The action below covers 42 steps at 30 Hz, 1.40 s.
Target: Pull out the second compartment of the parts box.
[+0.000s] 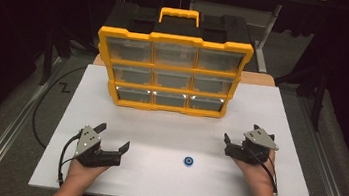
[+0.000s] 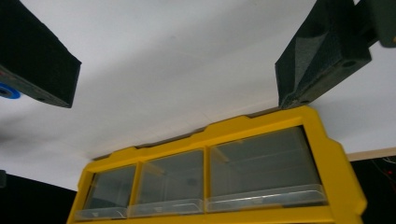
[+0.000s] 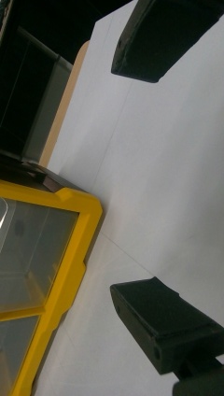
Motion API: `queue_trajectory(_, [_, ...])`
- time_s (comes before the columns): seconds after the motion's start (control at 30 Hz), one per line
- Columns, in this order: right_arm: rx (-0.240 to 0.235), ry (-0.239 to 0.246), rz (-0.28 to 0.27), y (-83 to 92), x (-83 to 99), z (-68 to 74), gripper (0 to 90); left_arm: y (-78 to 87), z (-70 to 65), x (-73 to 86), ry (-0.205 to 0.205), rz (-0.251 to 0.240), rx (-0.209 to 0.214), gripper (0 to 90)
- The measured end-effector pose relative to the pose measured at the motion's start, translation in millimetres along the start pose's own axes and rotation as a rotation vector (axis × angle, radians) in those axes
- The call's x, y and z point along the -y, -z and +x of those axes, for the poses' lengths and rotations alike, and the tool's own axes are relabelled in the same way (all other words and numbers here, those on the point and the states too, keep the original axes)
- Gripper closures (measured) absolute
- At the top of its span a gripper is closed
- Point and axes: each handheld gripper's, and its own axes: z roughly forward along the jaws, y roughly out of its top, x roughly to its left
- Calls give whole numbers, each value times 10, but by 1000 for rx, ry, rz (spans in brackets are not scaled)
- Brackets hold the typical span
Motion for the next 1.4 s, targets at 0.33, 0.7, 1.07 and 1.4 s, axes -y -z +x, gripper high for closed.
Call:
queue_trajectory(0.33, [-1, 61, 27, 1, 25, 74, 12, -15, -50, 10, -50, -7, 11, 2])
queue_trajectory(0.7, [16, 118, 37, -19, 53, 76, 12, -20, -127, -2, -100, 9, 7, 1])
queue_trajectory(1.07, [67, 241, 51, -16, 64, 97, 12, -18, -90, -7, -37, 8, 30, 1])
queue_trajectory(1.4, [104, 352, 50, 12, 50, 164, 13, -21, -100, -4, -40, 5, 34, 1])
